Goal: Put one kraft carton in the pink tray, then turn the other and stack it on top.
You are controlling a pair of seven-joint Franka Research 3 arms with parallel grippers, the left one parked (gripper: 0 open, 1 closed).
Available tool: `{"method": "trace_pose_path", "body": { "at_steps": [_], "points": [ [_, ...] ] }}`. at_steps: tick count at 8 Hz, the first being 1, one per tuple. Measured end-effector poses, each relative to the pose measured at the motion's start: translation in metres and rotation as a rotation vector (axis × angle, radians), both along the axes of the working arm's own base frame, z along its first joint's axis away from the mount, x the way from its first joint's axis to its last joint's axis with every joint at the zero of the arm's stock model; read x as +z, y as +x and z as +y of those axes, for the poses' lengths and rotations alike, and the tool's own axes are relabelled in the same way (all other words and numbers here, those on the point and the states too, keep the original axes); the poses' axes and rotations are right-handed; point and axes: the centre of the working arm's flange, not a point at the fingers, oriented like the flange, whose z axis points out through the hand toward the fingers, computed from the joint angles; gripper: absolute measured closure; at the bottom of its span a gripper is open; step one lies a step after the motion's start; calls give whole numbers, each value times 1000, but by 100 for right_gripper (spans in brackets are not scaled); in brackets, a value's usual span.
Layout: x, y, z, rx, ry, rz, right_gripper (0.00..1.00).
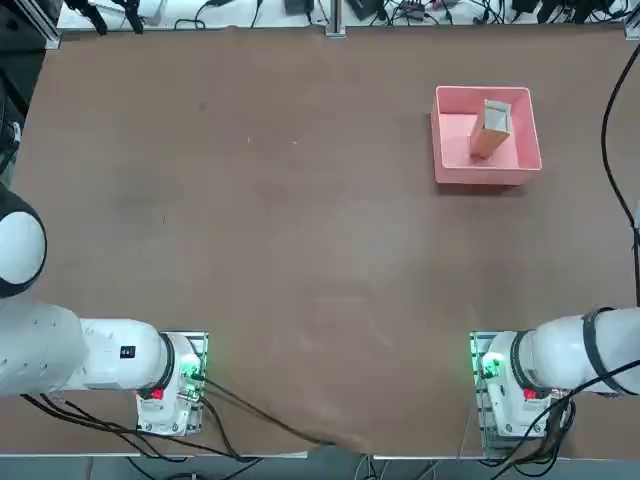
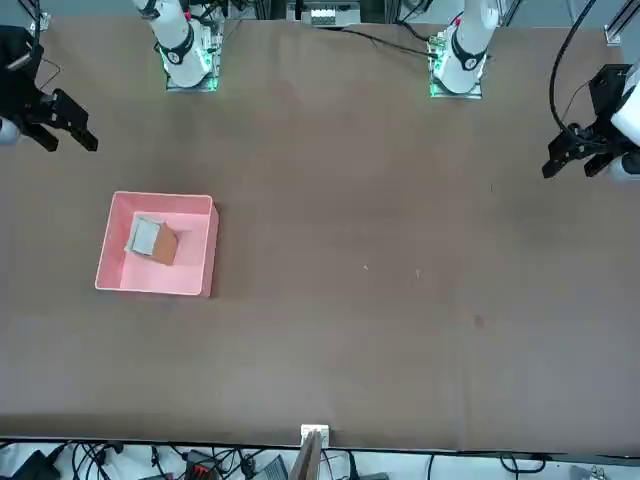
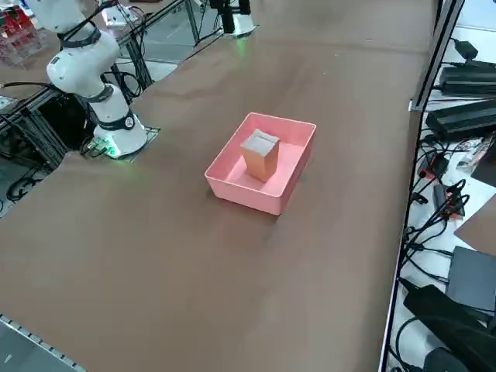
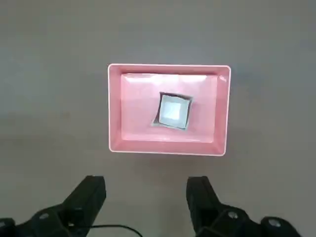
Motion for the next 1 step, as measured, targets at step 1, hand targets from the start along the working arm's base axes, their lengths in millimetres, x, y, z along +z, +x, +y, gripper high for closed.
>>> {"method": "trace_pose_path", "body": {
  "at_steps": [1],
  "points": [
    [0, 0, 0, 2, 0, 2, 0]
  ]
}}
